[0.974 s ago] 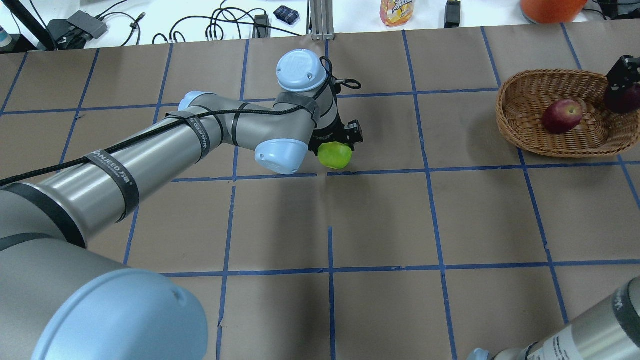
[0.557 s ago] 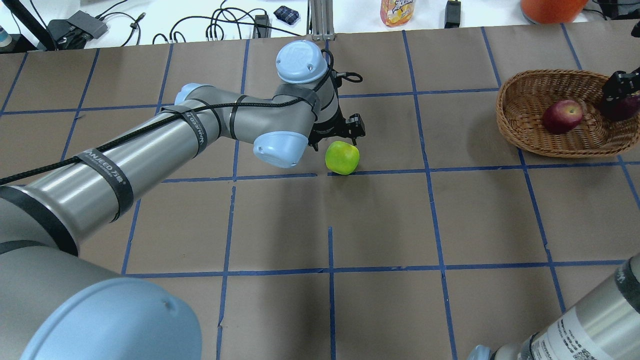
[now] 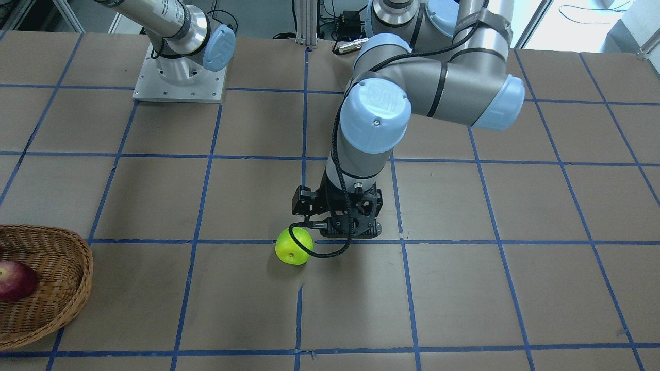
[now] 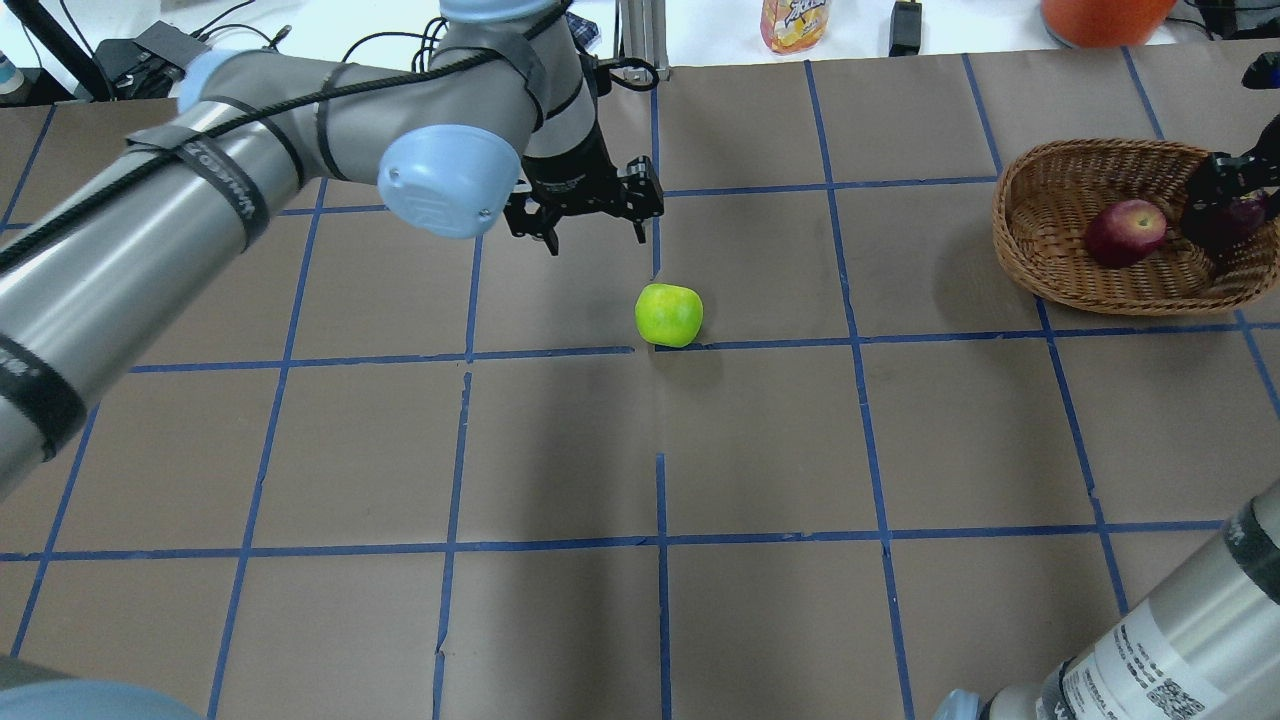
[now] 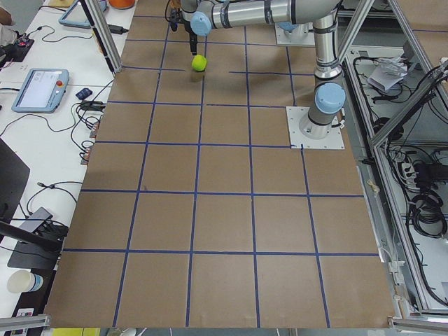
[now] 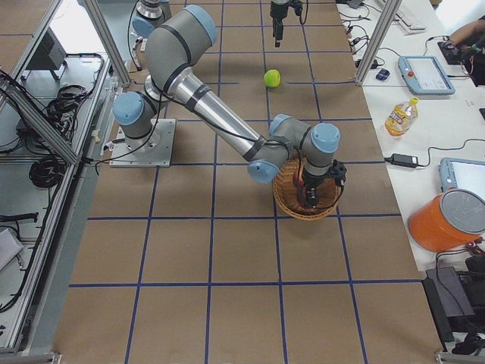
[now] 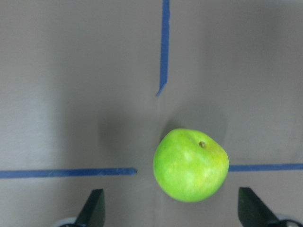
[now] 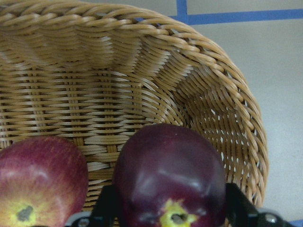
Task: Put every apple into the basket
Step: 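Raise the left gripper back toward rest while the right returns from the basket, then lower the right gripper onto the green apple and close it, then lift the green apple and carry it over the basket with the right gripper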
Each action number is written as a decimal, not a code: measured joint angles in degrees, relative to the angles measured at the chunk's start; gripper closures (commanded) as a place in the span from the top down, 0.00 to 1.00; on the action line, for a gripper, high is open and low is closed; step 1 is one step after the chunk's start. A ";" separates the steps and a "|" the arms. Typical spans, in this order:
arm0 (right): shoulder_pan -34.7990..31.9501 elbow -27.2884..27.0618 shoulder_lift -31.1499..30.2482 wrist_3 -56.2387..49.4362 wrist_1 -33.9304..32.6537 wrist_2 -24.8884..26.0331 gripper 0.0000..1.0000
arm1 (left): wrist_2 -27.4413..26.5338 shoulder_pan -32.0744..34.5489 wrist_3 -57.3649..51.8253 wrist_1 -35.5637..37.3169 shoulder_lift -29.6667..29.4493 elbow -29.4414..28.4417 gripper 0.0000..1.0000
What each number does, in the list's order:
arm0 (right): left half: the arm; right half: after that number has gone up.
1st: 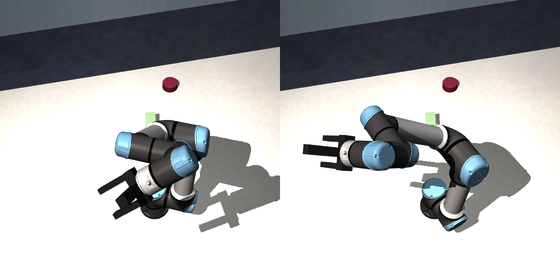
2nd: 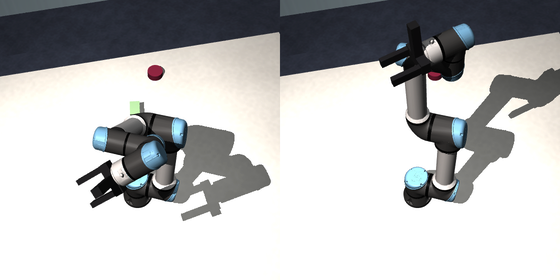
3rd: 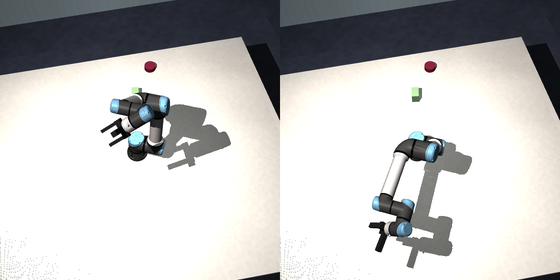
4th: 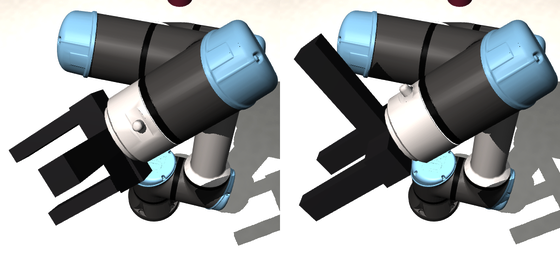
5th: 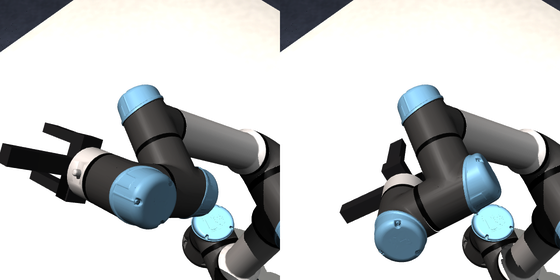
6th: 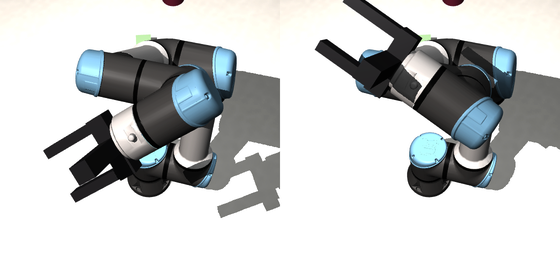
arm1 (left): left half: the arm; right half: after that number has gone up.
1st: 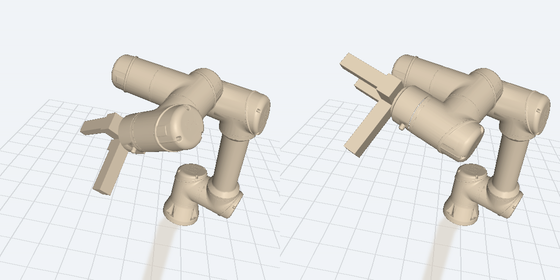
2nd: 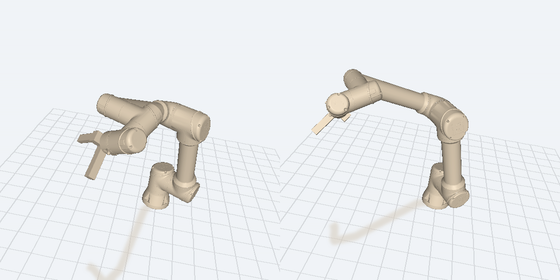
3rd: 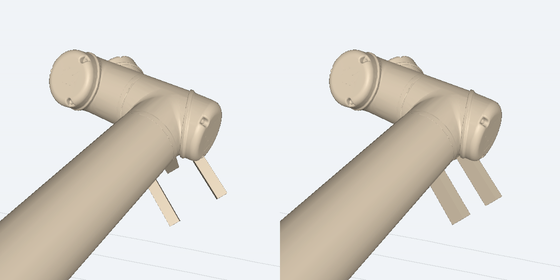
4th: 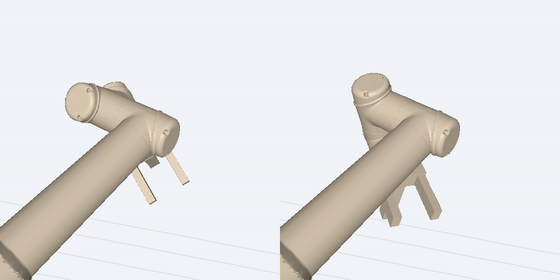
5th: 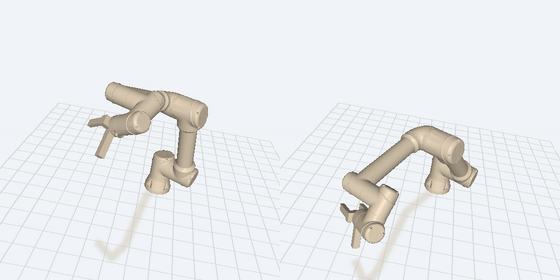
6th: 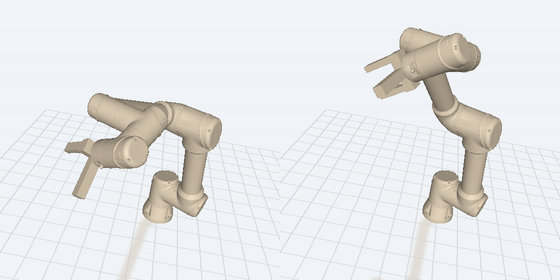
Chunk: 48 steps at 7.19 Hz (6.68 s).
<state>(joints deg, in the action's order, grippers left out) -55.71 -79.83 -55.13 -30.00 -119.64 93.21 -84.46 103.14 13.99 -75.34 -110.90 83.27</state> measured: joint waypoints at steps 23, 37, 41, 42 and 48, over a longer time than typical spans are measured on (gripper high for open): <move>-53.41 -1.01 0.73 69.44 7.80 -7.70 1.00 | -9.87 -14.80 -14.41 -16.42 18.88 3.52 1.00; -53.50 -6.77 0.07 69.02 5.41 -4.37 0.01 | -9.69 -15.07 -14.61 -16.42 19.02 4.10 1.00; -52.45 -5.01 -0.46 68.31 3.71 -4.36 0.00 | -9.75 -15.07 -14.67 -16.34 19.14 4.44 1.00; -51.96 -3.25 -1.20 68.09 5.55 -4.29 0.00 | -9.76 -15.07 -14.68 -16.33 19.14 4.48 1.00; -25.95 1.94 -11.99 31.07 23.74 3.10 0.00 | -9.61 -15.09 -14.69 -16.33 19.20 4.53 1.00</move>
<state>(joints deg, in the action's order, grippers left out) -81.66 -77.89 -67.12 1.08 -95.90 96.32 -94.07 88.04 -0.70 -91.67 -91.70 87.80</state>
